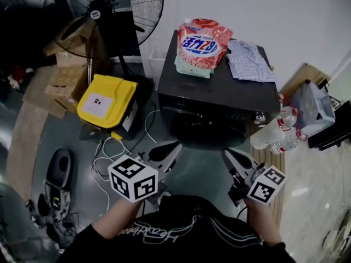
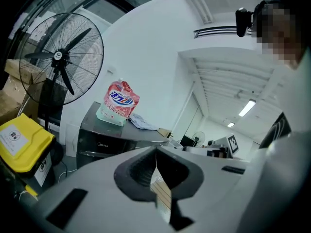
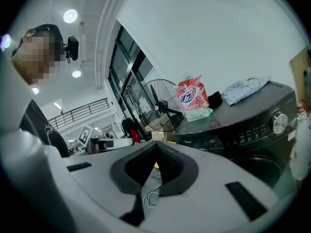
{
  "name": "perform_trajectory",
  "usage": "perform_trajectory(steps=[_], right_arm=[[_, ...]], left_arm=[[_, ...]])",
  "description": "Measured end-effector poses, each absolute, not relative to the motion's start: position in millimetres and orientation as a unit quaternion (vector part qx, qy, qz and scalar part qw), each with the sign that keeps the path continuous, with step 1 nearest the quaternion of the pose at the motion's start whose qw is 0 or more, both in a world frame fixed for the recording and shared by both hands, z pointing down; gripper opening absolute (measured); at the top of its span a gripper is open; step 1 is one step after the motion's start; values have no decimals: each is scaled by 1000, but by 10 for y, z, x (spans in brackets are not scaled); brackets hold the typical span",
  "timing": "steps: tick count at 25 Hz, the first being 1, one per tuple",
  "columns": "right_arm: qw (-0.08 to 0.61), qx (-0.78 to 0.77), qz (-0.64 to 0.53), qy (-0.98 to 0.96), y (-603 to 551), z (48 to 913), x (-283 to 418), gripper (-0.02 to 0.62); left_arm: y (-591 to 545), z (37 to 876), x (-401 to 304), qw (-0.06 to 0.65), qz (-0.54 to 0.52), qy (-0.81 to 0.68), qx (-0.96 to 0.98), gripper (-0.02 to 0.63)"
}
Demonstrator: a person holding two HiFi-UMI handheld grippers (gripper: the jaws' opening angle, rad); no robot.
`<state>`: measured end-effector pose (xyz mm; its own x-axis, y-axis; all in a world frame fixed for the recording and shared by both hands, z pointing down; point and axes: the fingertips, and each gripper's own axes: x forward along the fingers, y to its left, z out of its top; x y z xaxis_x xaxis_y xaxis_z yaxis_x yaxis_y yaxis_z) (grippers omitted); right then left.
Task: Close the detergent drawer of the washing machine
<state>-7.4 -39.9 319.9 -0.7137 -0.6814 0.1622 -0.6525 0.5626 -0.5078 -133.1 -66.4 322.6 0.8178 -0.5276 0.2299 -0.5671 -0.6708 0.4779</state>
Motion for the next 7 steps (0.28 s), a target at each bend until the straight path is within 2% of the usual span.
perform_trajectory(steps=[7], right_arm=[[22,-374,-274,886,-357,3301,30,26]], left_arm=[[-572,3239,-1020,289,26,-268,919,25]])
